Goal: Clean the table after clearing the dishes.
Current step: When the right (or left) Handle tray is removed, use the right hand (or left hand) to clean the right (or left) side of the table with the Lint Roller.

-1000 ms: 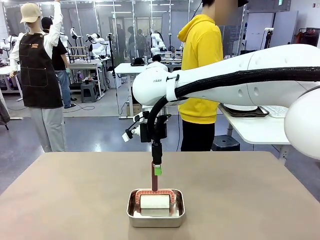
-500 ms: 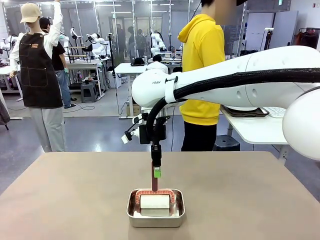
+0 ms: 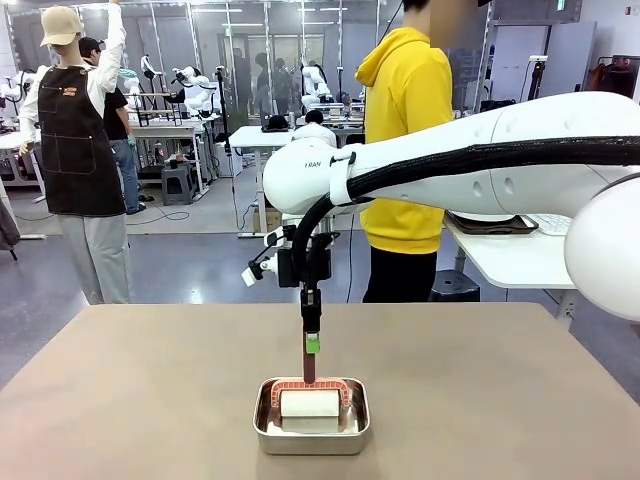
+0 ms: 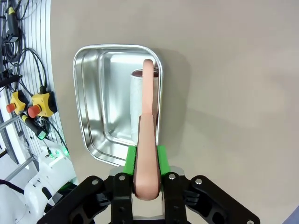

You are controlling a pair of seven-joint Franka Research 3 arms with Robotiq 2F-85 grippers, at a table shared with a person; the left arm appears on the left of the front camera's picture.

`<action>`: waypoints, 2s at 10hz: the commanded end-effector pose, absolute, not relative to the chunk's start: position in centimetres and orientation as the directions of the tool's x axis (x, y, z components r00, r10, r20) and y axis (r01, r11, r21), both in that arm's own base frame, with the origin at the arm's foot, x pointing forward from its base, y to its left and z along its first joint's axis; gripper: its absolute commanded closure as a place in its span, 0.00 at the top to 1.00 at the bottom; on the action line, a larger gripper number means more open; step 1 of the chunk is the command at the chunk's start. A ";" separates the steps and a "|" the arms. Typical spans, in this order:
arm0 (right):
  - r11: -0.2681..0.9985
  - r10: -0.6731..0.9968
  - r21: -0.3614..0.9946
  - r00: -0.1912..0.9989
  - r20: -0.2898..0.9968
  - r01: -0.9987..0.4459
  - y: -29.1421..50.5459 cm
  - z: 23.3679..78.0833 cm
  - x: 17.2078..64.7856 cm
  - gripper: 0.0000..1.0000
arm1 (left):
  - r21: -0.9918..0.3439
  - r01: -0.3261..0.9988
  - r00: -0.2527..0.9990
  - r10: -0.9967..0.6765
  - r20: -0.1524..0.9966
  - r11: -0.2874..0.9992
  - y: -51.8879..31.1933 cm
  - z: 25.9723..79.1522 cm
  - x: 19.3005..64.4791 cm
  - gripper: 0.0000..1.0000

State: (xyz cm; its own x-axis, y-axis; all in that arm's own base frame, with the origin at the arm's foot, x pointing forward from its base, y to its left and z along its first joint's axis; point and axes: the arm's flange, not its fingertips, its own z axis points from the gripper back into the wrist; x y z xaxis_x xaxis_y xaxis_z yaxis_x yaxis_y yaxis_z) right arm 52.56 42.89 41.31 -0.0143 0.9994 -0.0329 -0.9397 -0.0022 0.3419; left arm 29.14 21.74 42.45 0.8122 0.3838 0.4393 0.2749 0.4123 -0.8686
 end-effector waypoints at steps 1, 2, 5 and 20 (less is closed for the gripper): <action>0.022 1.000 0.344 0.020 -0.011 -0.939 43.9 41.7 52.8 0.00 | -0.871 0.288 0.804 0.394 0.445 0.397 21.7 42.8 28.9 0.93; 0.023 1.000 0.347 0.021 -0.007 -0.938 43.8 41.7 52.7 0.00 | -0.871 0.288 0.804 0.394 0.445 0.397 21.7 42.8 28.9 0.93; 0.021 1.000 0.344 0.022 -0.001 -0.939 43.5 41.9 52.6 0.07 | -0.871 0.288 0.804 0.394 0.445 0.397 21.7 42.8 28.9 0.93; 0.135 0.991 0.221 0.137 -0.009 -0.966 40.0 53.6 47.8 0.11 | -0.871 0.288 0.804 0.394 0.445 0.397 21.7 42.8 28.9 0.93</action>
